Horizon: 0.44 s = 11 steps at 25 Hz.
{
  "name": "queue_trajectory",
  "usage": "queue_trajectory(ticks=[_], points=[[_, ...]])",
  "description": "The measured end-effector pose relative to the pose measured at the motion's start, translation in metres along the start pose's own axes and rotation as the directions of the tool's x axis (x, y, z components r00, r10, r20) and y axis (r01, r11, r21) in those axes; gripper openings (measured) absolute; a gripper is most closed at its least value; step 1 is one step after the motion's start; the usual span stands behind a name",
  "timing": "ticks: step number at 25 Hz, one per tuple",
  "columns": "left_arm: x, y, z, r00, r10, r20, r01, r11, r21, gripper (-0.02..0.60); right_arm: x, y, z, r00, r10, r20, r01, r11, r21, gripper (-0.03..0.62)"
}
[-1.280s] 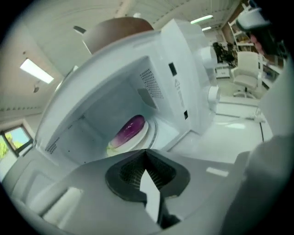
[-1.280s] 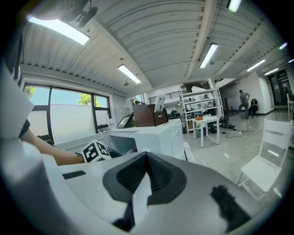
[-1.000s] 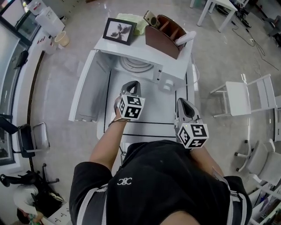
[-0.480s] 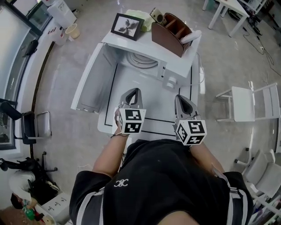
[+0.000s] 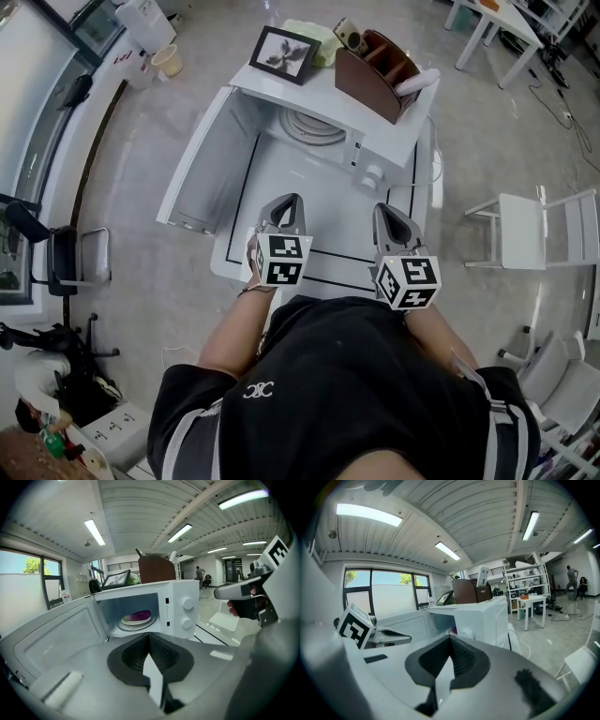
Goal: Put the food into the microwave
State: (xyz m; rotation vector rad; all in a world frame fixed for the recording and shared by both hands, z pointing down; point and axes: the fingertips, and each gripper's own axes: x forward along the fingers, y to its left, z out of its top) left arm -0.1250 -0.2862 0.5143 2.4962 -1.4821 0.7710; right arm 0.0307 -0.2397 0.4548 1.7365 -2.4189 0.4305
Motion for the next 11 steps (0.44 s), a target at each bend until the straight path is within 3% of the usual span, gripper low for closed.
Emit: queue_trajectory(ticks=[11], points=[[-0.0009, -0.0075, 0.0049, 0.999, -0.032, 0.023, 0.032, 0.999, 0.008, 0.008, -0.0014, 0.0001, -0.001, 1.0, -0.01, -0.003, 0.01, 1.0, -0.001, 0.006]])
